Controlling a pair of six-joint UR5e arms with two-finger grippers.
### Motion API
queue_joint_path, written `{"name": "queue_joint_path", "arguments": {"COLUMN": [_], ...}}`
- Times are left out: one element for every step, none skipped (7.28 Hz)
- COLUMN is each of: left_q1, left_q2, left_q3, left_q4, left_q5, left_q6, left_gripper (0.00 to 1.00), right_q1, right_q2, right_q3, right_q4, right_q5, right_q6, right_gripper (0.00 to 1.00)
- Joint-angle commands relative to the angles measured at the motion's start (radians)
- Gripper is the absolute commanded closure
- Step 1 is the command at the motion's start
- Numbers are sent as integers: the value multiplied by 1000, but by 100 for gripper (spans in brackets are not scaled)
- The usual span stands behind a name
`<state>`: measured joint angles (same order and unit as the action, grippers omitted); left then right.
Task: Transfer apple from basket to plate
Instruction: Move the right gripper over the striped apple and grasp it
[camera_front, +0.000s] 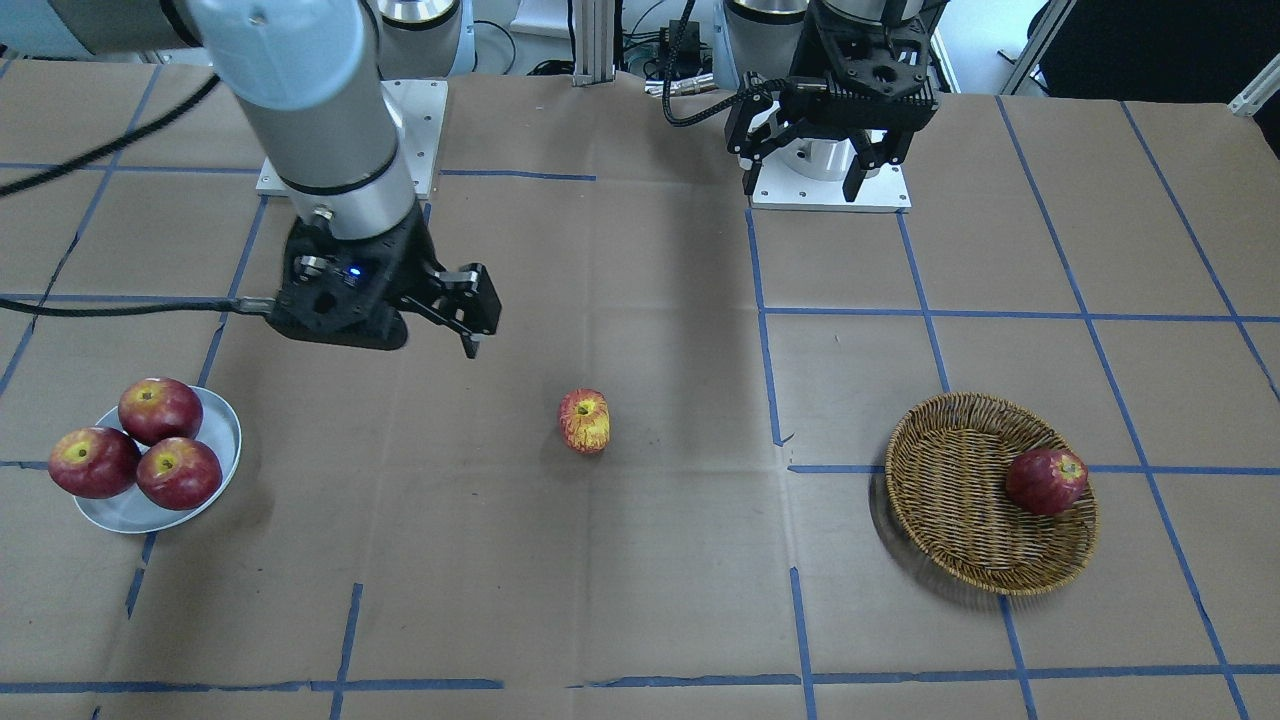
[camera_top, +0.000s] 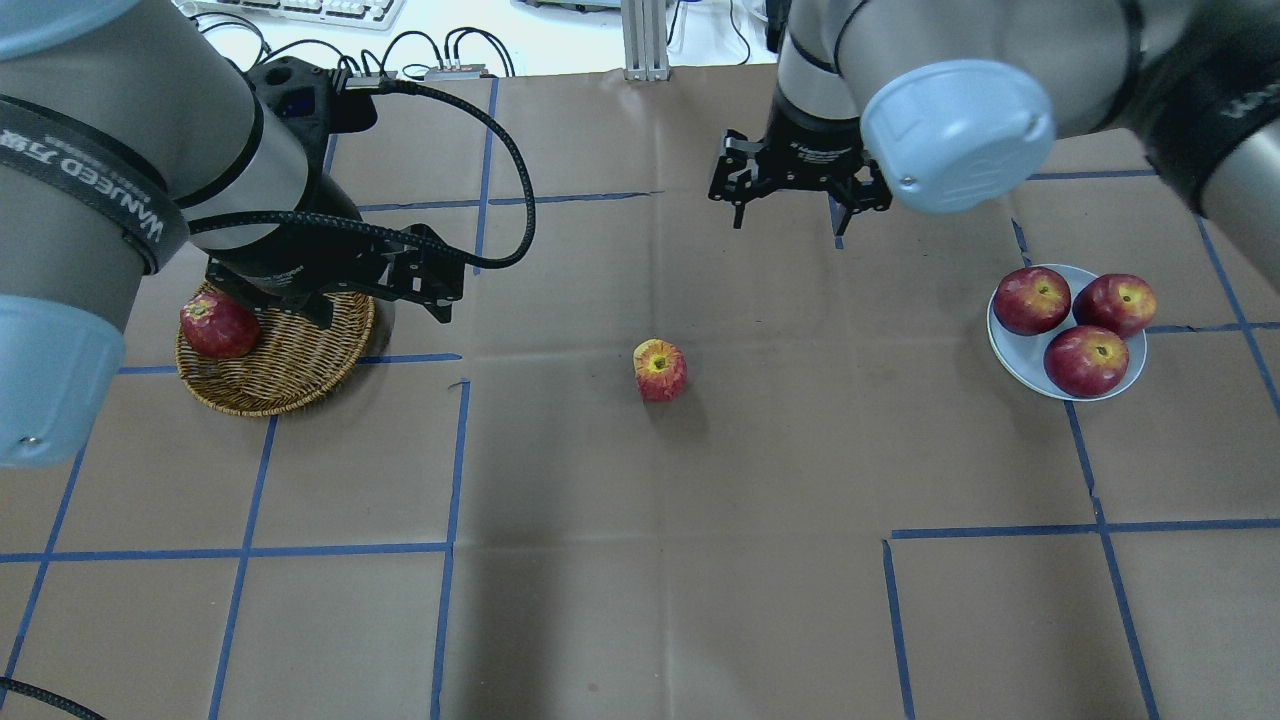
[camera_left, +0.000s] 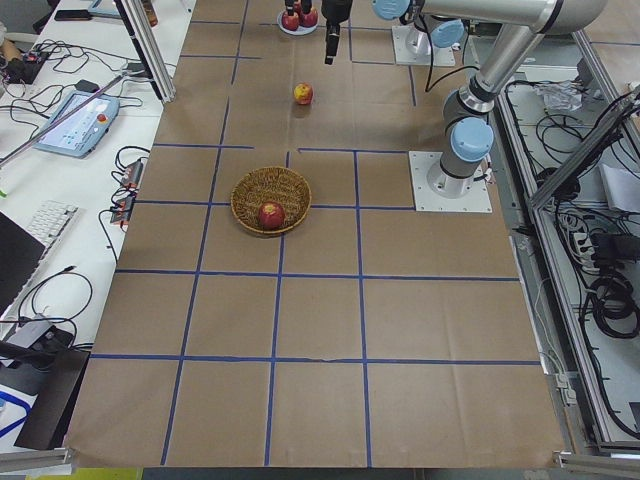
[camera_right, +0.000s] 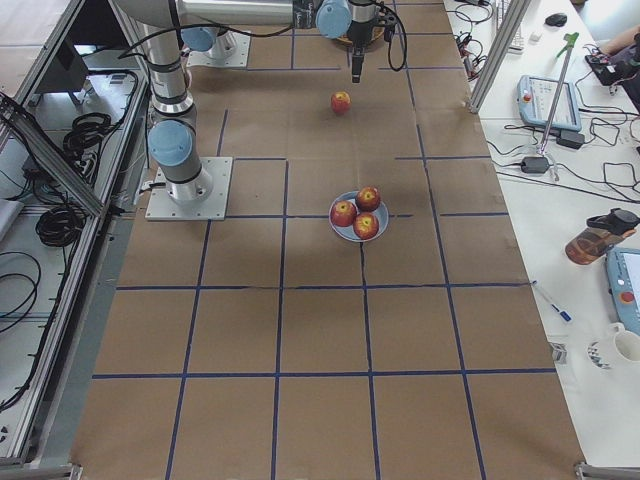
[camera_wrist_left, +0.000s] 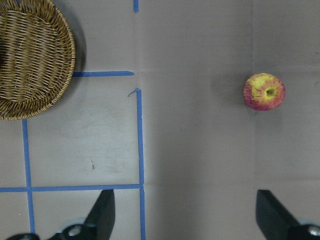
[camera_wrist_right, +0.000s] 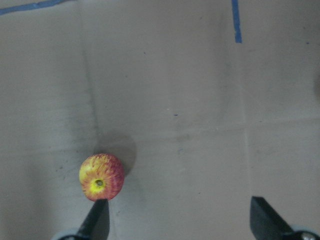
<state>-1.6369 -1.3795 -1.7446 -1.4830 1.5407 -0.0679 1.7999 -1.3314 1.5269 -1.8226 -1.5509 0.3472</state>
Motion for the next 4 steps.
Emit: {"name": "queue_joint_path", "arguments": {"left_q1": [84, 81, 81, 81], "left_q2": [0, 2, 7, 13], "left_q3": [-6, -18, -41, -62], "left_q4": [-7, -7, -5, -5], "left_q5": [1, -2, -5, -4], "left_q6": [136, 148, 143, 142], "left_gripper": [1, 1, 1, 1], "right_q1": [97, 122, 134, 136], "right_q2": [98, 130, 153, 164], "right_q3": [10, 34, 94, 177], "right_q4": [-101, -171, -273, -405], "right_q5": [0, 0, 2, 2], "right_q6": [64, 64, 62, 61], "right_gripper": [0, 0, 0, 0]}}
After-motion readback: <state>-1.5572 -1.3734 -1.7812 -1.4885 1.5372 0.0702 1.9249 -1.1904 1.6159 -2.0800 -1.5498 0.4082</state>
